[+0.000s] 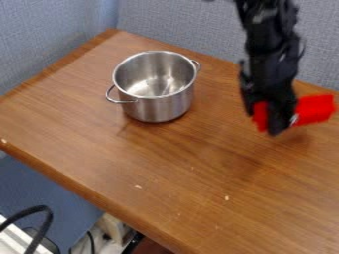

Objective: Move the red object from the metal pot to the table

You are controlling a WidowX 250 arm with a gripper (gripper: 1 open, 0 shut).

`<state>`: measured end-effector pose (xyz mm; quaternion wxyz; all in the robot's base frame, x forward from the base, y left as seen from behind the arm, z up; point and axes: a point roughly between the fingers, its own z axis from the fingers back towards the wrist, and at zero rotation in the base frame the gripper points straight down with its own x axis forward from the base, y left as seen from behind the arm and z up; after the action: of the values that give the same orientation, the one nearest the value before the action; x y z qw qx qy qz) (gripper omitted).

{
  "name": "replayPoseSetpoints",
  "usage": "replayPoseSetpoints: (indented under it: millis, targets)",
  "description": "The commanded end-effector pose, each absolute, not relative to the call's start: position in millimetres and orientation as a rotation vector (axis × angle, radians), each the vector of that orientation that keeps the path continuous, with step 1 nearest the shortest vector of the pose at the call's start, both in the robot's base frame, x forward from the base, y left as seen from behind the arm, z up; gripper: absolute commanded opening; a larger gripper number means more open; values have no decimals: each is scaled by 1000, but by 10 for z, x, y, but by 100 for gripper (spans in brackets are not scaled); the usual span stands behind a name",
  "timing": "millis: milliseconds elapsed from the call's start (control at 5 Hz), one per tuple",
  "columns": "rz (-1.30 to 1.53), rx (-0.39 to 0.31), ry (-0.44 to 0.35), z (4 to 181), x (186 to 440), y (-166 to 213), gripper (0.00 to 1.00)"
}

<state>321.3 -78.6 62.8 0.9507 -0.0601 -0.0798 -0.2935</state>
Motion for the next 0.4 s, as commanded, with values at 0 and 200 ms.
replayPoseSetpoints:
  millis: [0,200]
  targets:
    - [-581,-107,-216,698,3179,-722,0]
    - [-516,-71,-232,660,3307,-622,0]
